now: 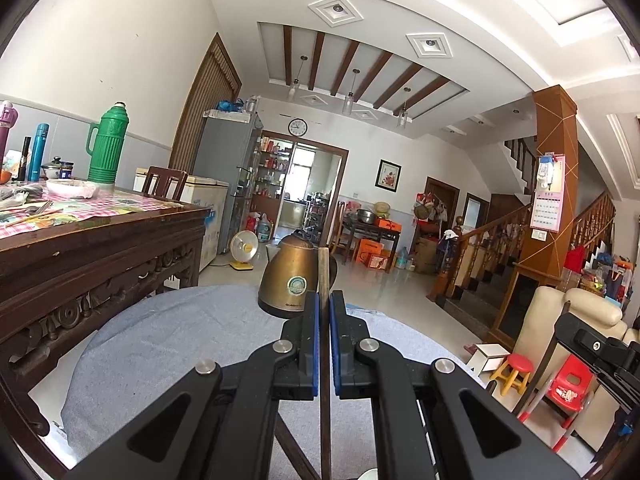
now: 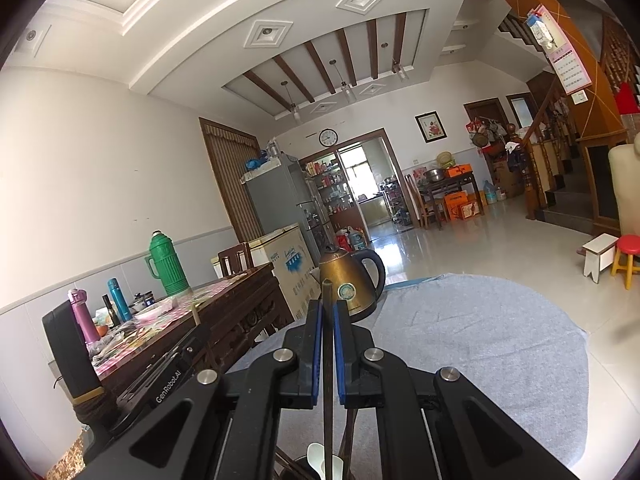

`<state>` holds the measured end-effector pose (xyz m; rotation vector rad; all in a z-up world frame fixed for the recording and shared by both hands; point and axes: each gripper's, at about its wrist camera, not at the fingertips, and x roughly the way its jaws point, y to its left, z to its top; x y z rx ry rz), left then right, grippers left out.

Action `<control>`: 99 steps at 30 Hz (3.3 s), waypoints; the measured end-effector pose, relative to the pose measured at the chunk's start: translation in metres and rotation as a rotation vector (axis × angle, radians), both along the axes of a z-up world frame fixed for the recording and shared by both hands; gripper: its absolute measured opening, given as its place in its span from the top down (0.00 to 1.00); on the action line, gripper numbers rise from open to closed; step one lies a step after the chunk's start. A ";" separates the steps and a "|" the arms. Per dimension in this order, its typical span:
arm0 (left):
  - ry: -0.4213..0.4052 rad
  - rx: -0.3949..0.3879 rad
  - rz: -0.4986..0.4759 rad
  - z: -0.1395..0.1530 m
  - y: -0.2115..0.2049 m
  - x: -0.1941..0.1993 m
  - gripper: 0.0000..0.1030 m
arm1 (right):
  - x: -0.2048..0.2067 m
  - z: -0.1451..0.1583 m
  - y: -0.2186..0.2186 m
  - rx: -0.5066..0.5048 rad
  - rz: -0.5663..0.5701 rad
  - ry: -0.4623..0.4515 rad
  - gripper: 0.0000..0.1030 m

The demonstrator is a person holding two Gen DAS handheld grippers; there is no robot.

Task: Organize utensils
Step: 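Lower the held chopsticks into the holder with both tools, then open both tools to release the chopsticks into the holder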

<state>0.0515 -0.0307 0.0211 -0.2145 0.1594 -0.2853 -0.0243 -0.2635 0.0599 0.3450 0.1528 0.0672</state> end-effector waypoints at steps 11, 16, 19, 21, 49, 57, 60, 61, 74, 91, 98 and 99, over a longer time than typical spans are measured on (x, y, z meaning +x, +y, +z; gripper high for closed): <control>0.005 0.000 0.015 -0.007 0.004 -0.005 0.95 | 0.000 -0.008 0.004 -0.015 0.005 0.015 0.94; 0.008 0.010 0.013 -0.009 0.004 -0.008 0.95 | 0.001 -0.015 0.004 -0.016 0.014 0.032 0.94; 0.015 0.023 0.005 -0.012 0.002 -0.011 0.95 | 0.001 -0.021 0.004 -0.014 0.023 0.046 0.94; 0.016 0.031 0.002 -0.014 0.002 -0.012 0.95 | 0.001 -0.025 0.005 -0.017 0.026 0.057 0.94; 0.174 0.174 0.023 -0.021 -0.016 -0.013 0.94 | 0.012 -0.053 0.016 0.000 0.099 0.185 0.93; 0.212 0.193 0.028 -0.023 -0.017 -0.011 0.93 | 0.012 -0.054 0.020 -0.010 0.111 0.190 0.93; 0.228 0.188 0.024 -0.025 -0.017 -0.011 0.93 | 0.012 -0.054 0.021 -0.010 0.111 0.191 0.93; 0.232 0.188 0.023 -0.025 -0.017 -0.010 0.93 | 0.012 -0.054 0.021 -0.010 0.111 0.191 0.93; 0.282 0.185 0.008 -0.028 -0.014 -0.008 0.93 | 0.012 -0.055 0.022 -0.012 0.115 0.190 0.93; 0.319 0.186 -0.005 -0.023 -0.013 -0.012 0.93 | 0.013 -0.054 0.027 0.001 0.132 0.188 0.92; 0.330 0.181 -0.003 -0.022 -0.011 -0.014 0.93 | 0.012 -0.054 0.026 0.008 0.146 0.185 0.92; 0.329 0.183 -0.002 -0.022 -0.011 -0.014 0.93 | 0.012 -0.054 0.025 0.010 0.146 0.185 0.92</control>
